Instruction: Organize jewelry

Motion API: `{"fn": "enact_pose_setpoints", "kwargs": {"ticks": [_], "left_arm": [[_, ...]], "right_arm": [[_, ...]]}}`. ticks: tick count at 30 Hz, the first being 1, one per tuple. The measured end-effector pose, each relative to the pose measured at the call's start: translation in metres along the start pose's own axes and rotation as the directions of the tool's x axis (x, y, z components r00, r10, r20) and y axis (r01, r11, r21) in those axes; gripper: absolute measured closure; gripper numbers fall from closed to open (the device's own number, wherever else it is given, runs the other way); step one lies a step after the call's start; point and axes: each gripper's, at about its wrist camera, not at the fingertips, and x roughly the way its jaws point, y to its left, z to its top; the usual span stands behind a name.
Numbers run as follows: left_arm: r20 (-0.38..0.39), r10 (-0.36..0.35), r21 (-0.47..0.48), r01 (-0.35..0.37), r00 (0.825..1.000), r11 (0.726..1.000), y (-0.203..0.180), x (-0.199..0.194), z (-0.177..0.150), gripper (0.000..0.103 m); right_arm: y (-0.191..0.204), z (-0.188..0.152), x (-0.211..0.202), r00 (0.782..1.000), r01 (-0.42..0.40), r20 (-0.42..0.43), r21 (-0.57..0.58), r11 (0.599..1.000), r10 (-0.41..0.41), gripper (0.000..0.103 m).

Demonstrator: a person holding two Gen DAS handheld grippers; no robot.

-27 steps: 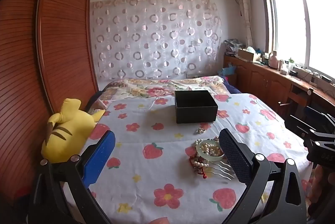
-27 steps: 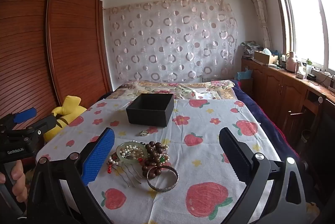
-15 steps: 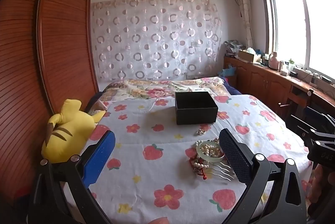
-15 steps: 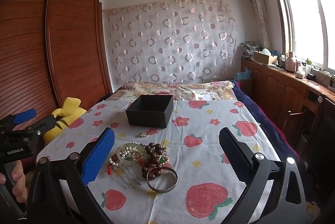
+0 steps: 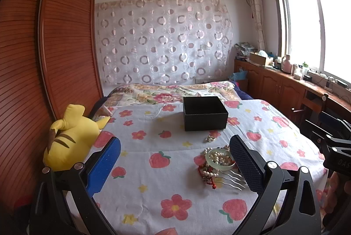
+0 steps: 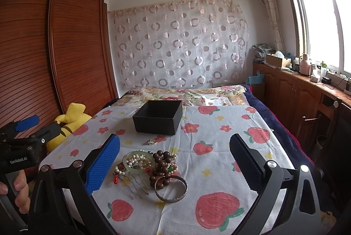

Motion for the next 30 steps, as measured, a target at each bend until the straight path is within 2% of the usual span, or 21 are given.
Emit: {"fn": "enact_pose_setpoints", "kwargs": {"ticks": [15, 19, 30], "left_arm": [[0.010, 0.001, 0.001, -0.001, 1.000, 1.000, -0.005, 0.002, 0.006, 0.007], [0.019, 0.000, -0.003, 0.001, 1.000, 1.000, -0.005, -0.011, 0.009, 0.007], [0.025, 0.000, -0.004, 0.000, 1.000, 1.000, -0.004, -0.012, 0.009, 0.007]], "right_arm": [[0.001, 0.000, -0.001, 1.000, -0.001, 0.002, 0.000, 1.000, 0.001, 0.002], [0.001, 0.000, -0.001, 1.000, -0.002, 0.003, 0.001, 1.000, 0.002, 0.002], [0.001, -0.001, -0.002, 1.000, -0.002, 0.004, 0.001, 1.000, 0.002, 0.002]]}}
